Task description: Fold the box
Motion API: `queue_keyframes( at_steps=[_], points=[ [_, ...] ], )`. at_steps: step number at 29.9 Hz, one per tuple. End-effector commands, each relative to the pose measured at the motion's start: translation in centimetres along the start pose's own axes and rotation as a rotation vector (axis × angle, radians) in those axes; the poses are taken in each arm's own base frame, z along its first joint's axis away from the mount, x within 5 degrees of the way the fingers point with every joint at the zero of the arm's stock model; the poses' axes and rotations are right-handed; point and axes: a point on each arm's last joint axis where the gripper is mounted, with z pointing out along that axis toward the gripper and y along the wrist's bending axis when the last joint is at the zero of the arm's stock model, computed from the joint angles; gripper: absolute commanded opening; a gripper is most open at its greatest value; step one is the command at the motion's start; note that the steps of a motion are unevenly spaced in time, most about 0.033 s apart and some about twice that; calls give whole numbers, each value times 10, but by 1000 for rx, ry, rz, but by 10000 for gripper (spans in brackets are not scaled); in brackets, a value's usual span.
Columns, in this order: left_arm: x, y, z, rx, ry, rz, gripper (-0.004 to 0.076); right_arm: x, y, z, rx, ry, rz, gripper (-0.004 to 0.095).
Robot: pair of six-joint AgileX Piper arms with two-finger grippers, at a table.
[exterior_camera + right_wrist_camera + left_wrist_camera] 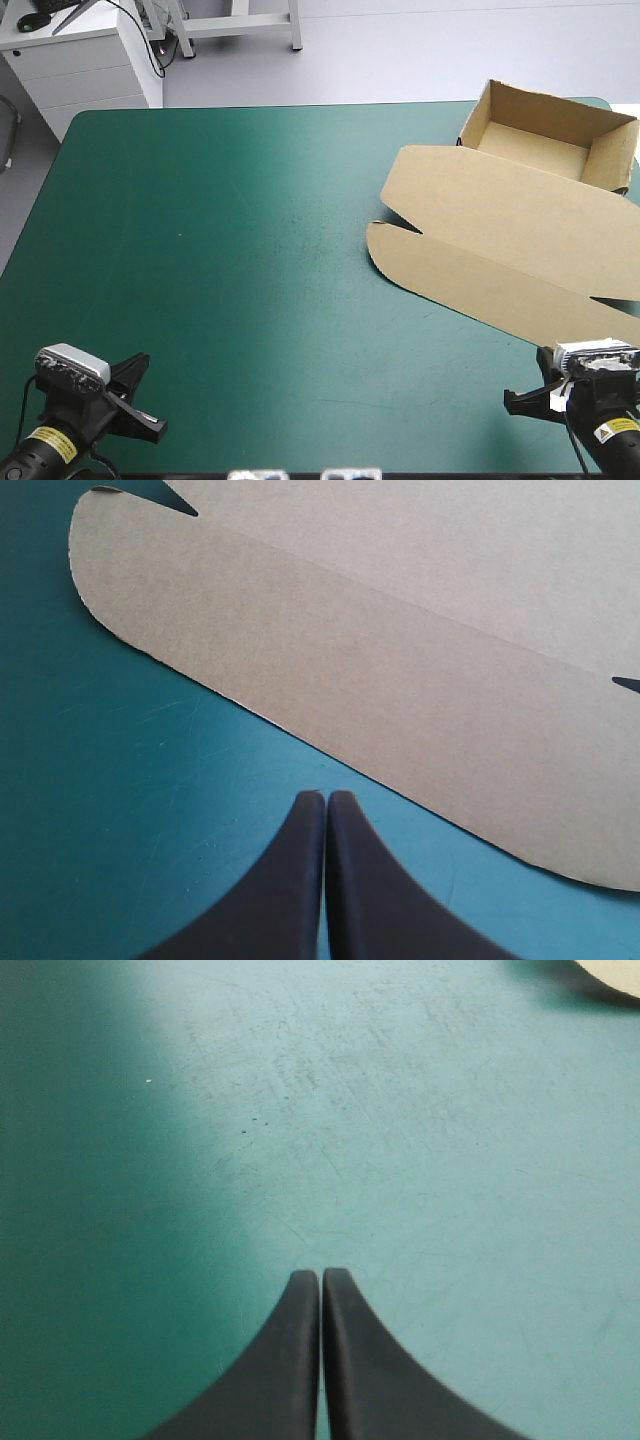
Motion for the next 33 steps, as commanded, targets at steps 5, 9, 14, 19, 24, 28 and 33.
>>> queue_keyframes(
  at_steps=[5,9,14,19,24,28,33],
  points=[
    [-13,0,-3,7,-82,0,-8,-15,4,-7,-62,-87,-36,0],
    [-13,0,-3,7,-82,0,-8,-15,5,-7,-73,-86,-42,0],
    [-13,0,-3,7,-82,2,-8,-15,5,-7,-72,-88,-42,-1],
    [-13,0,-3,7,-82,2,-8,-15,5,-7,-73,-89,-42,0],
    [-13,0,-3,7,-82,2,-8,-15,5,-7,-74,-89,-43,0],
    [-13,0,-3,7,-82,2,-8,-15,5,-7,-74,-89,-43,0],
    [-13,0,-3,7,-82,2,-8,-15,5,-7,-74,-89,-43,0]
  ],
)
